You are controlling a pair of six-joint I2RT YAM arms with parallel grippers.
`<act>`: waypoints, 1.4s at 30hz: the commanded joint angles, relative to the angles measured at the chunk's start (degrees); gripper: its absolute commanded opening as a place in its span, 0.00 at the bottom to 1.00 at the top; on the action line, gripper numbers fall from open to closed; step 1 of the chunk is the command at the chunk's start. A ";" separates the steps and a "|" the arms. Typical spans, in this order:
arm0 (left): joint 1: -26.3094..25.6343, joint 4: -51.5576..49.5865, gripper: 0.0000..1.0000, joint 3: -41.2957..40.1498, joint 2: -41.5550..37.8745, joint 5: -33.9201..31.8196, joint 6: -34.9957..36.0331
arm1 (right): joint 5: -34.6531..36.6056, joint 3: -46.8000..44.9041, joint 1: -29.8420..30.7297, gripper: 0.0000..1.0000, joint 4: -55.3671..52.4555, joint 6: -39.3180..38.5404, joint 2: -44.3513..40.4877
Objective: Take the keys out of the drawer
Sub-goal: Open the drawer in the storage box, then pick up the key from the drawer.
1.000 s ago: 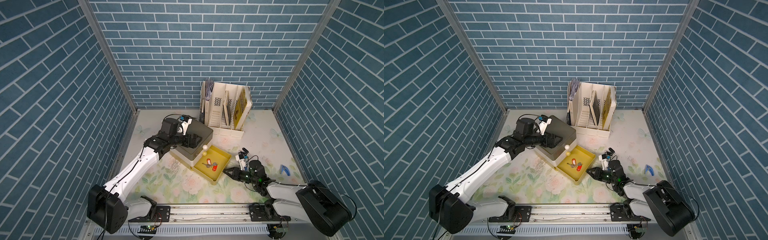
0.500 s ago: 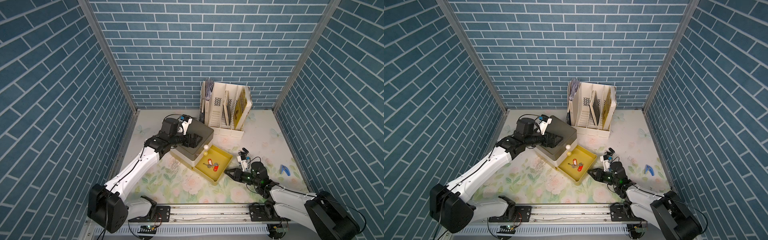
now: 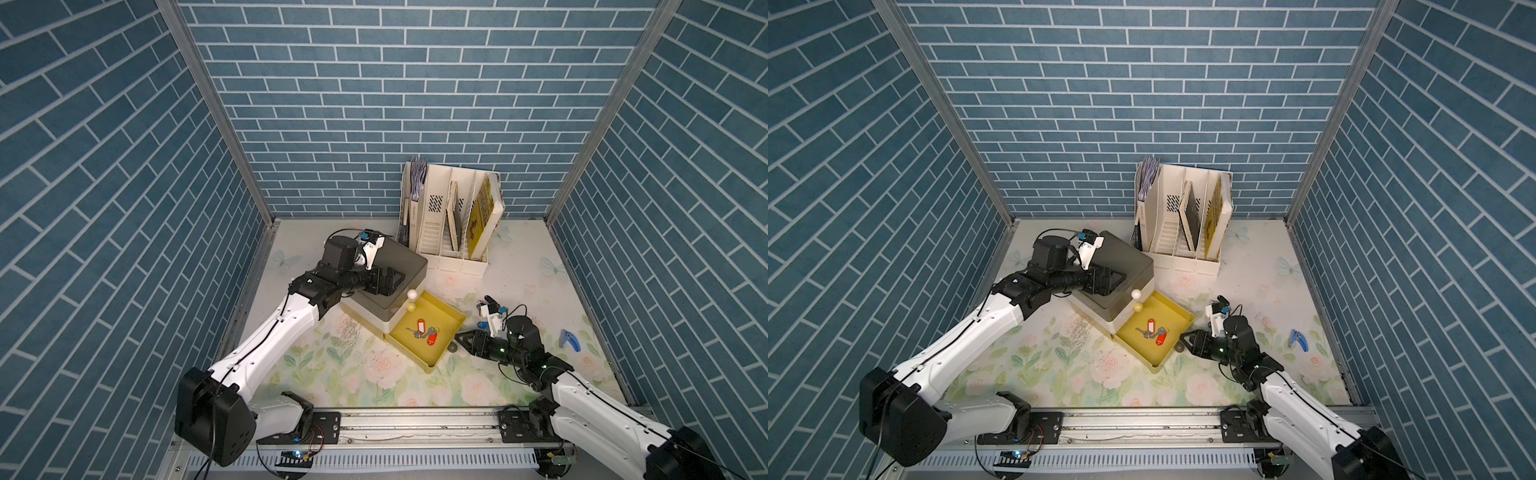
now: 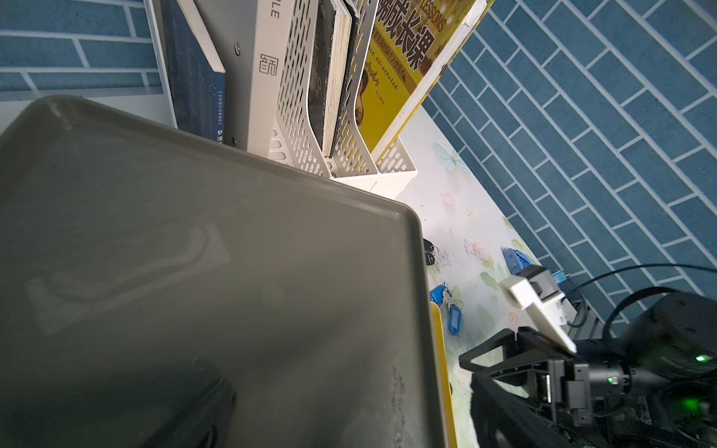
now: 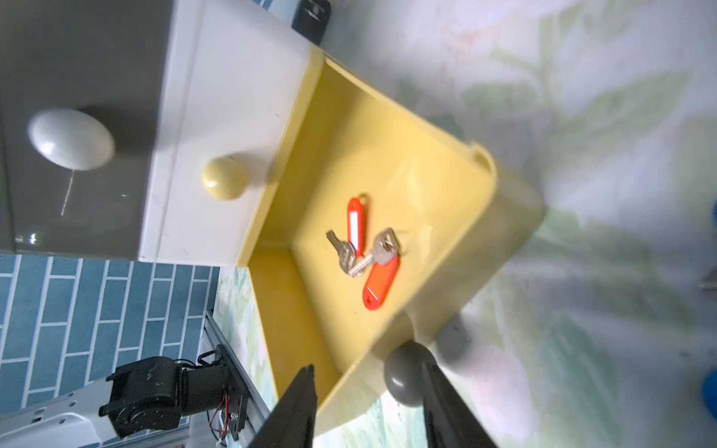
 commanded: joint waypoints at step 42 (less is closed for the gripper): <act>0.49 -3.97 1.00 -2.69 -5.43 2.97 -1.61 | 13.14 48.95 11.22 0.52 -39.38 -30.81 51.05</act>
